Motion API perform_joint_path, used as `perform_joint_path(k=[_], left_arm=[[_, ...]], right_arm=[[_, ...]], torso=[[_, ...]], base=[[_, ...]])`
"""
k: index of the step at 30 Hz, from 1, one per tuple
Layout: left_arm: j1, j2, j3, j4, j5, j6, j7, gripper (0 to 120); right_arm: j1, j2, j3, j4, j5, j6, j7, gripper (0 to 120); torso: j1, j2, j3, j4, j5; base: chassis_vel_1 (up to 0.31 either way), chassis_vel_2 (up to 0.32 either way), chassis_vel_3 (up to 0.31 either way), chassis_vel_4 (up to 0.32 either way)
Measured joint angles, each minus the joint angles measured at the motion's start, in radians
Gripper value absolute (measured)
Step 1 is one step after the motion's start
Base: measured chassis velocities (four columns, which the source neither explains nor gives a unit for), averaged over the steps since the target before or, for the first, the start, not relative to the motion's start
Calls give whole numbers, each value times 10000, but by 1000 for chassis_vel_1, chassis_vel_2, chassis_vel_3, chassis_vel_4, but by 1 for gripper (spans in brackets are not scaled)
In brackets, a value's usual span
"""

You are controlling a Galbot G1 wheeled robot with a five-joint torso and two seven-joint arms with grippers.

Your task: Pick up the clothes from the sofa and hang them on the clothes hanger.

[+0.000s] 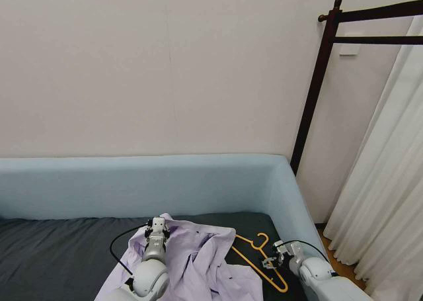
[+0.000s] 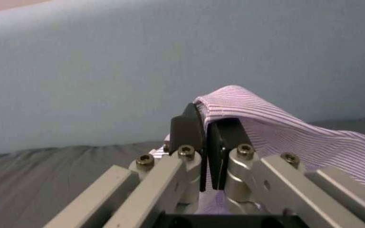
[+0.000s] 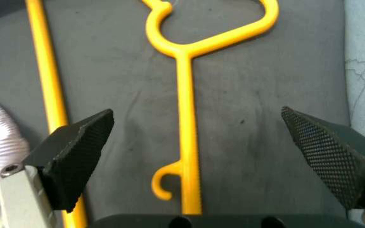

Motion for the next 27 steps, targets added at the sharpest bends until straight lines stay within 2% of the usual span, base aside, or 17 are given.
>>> perform_joint_path(k=[4, 5, 8, 10, 13, 14, 16, 18, 19, 21, 22, 25, 27], left_arm=[[58, 33, -49, -112, 1, -3, 13, 0], [58, 33, -49, -112, 1, -3, 13, 0], [184, 56, -109, -167, 2, -12, 14, 0], [206, 56, -126, -171, 5, -13, 15, 0], [279, 88, -166, -224, 6, -16, 16, 0], [279, 88, -166, -224, 6, -16, 16, 0], [279, 98, -174, -238, 6, -16, 19, 0], [275, 99, -174, -245, 4, -15, 20, 0], [263, 99, -174, -257, 0, -16, 21, 0], [241, 99, -167, -267, -6, -16, 22, 0], [241, 99, -167, -267, -6, -16, 22, 0], [225, 70, -150, -279, -14, -16, 22, 0], [224, 62, -146, -279, -16, -15, 22, 0]], right_arm=[[194, 235, 147, -580, -358, 114, -39, 86], [194, 235, 147, -580, -358, 114, -39, 86], [235, 286, 171, -815, -669, 211, -181, 71], [231, 286, 165, -819, -706, 222, -206, 68], [146, 287, 120, -790, -839, 252, -347, 52], [146, 287, 120, -790, -839, 252, -347, 52], [111, 296, 106, -757, -884, 254, -428, 42], [108, 301, 98, -750, -889, 248, -457, 39], [108, 302, 78, -735, -893, 222, -493, 32], [116, 294, 33, -721, -893, 196, -544, 26], [116, 294, 33, -721, -893, 196, -544, 26], [132, 265, -10, -723, -884, 140, -621, 9], [133, 265, -6, -730, -877, 121, -627, 6]], torso=[[0, 0, 0, 1, 0], [0, 0, 0, 1, 0], [0, 0, 0, 0, 0], [0, 0, 0, 0, -1], [0, 1, 0, 1, -1], [0, 1, 0, 1, -1], [0, 1, -1, 1, -2], [0, 0, -1, 1, -2], [0, 1, -1, 1, -2], [0, 1, -1, 1, -1], [0, 1, -1, 1, -1], [0, 0, -1, 1, -1], [-1, 1, -1, 1, -1]], base=[[0, 0, 0, 0], [0, 0, 0, 0], [0, 0, 0, 0], [0, 0, 0, 0], [0, 0, 0, 0], [0, 0, 0, 0], [0, 0, 0, 0], [0, 0, 0, 0], [0, 0, 0, 0], [0, 0, 0, 0], [0, 0, 0, 0], [0, 0, 0, 0], [0, 0, 0, 0]])
